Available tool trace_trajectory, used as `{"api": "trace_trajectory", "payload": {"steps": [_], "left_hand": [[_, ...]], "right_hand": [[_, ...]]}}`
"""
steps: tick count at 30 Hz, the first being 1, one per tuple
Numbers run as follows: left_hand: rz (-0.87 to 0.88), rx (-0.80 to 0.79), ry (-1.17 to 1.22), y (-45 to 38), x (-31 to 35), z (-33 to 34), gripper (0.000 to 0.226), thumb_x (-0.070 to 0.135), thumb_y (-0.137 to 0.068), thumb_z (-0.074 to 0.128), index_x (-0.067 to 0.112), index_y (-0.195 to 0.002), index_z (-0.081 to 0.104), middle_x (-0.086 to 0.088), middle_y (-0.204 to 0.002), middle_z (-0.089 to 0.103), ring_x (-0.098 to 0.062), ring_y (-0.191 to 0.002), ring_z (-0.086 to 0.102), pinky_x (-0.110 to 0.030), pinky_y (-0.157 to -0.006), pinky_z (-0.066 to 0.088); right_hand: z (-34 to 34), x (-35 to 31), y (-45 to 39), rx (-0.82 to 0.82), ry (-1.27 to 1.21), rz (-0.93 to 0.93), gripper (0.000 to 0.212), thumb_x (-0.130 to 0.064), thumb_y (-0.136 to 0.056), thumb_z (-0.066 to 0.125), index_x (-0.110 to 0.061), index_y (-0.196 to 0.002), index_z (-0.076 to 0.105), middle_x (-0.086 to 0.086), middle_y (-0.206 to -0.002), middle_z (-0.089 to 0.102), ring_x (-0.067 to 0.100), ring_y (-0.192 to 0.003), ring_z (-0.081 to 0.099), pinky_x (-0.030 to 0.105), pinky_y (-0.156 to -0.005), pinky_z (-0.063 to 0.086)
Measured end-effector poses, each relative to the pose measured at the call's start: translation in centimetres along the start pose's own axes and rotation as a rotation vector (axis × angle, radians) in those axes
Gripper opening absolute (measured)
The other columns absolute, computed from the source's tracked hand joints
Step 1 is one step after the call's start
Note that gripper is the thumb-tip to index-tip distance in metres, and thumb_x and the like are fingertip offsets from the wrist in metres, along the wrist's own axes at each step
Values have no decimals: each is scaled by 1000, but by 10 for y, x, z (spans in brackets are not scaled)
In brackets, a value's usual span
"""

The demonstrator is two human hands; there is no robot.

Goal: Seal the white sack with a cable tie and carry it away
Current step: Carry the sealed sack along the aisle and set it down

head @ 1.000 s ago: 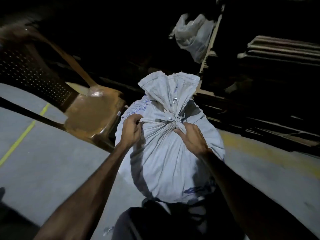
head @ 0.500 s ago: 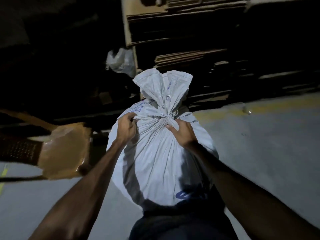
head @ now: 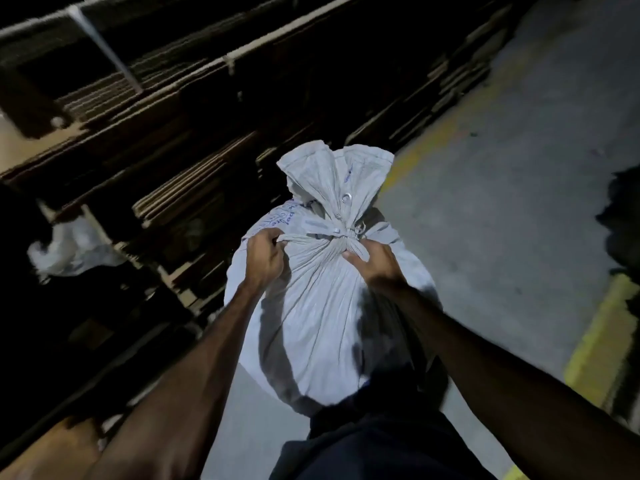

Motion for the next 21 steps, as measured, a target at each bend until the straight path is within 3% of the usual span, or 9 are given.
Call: {"api": "trace_trajectory", "payload": {"steps": [2, 4, 6, 10, 13, 17, 19, 21], "left_hand": [[46, -39, -8, -26, 33, 28, 12, 6, -93, 71, -3, -100, 77, -15, -99, 79, -31, -97, 71, -29, -79, 44], [91, -75, -17, -49, 70, 59, 11, 6, -93, 71, -3, -98, 76, -16, -98, 78, -35, -101, 71, -29, -80, 44], [130, -135, -6, -71, 108, 93, 8, 6, -93, 71, 2, -85, 72, -10, -82, 72, -35, -93, 70, -27, -75, 39], [217, -219, 9, -105, 179, 161, 25, 6, -92, 71, 5, -71, 59, -2, -64, 56, -32, -74, 56, -30, -66, 30], [301, -292, 10, -128, 226, 212, 29, 7, -90, 71, -1, -67, 54, -5, -62, 48, -28, -67, 47, -33, -63, 28], [422, -412, 28, -152, 286, 279, 30, 9, -86, 69, 12, -63, 51, -6, -60, 50, -28, -67, 49, -36, -64, 35], [514, -465, 51, -162, 317, 312, 31, 15, -81, 65, 19, -58, 45, 1, -55, 45, -25, -64, 46, -34, -61, 28], [597, -544, 78, -171, 348, 348, 24, 19, -77, 60, 19, -57, 46, 1, -53, 45, -23, -61, 47, -30, -59, 26]], "right_hand": [[-34, 20, -8, 70, -21, 39, 45, -55, -96, 67, -22, -126, 73, 4, -124, 78, 28, -122, 69, 45, -104, 54], [-66, 42, -16, 130, -44, 85, 45, -56, -94, 66, -22, -122, 74, 4, -121, 79, 28, -118, 70, 43, -100, 55], [-101, 67, -25, 196, -60, 127, 50, -61, -90, 62, -21, -117, 75, 4, -115, 80, 28, -114, 72, 42, -96, 56], [-172, 114, -34, 322, -57, 203, 48, -59, -89, 64, -18, -112, 76, 5, -109, 81, 29, -109, 73, 43, -93, 57], [-219, 146, -37, 403, -67, 250, 55, -64, -88, 62, -18, -117, 75, 4, -113, 81, 28, -112, 73, 44, -97, 56], [-267, 207, -40, 506, -74, 365, 73, -77, -82, 56, -22, -127, 74, 5, -123, 79, 31, -122, 69, 46, -105, 53], [-291, 224, -36, 604, -59, 407, 71, -74, -84, 60, -19, -126, 74, 7, -122, 78, 33, -123, 68, 44, -105, 53], [-320, 236, -33, 669, -25, 463, 54, -58, -89, 69, -15, -122, 75, 10, -121, 78, 36, -121, 67, 42, -101, 52]]}}
Point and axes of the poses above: each hand's wrist, its own y-axis away from the middle knuckle, its own z-axis out of the palm, x = y × z, the point moved 7 cm from there along -y, towards the middle knuckle
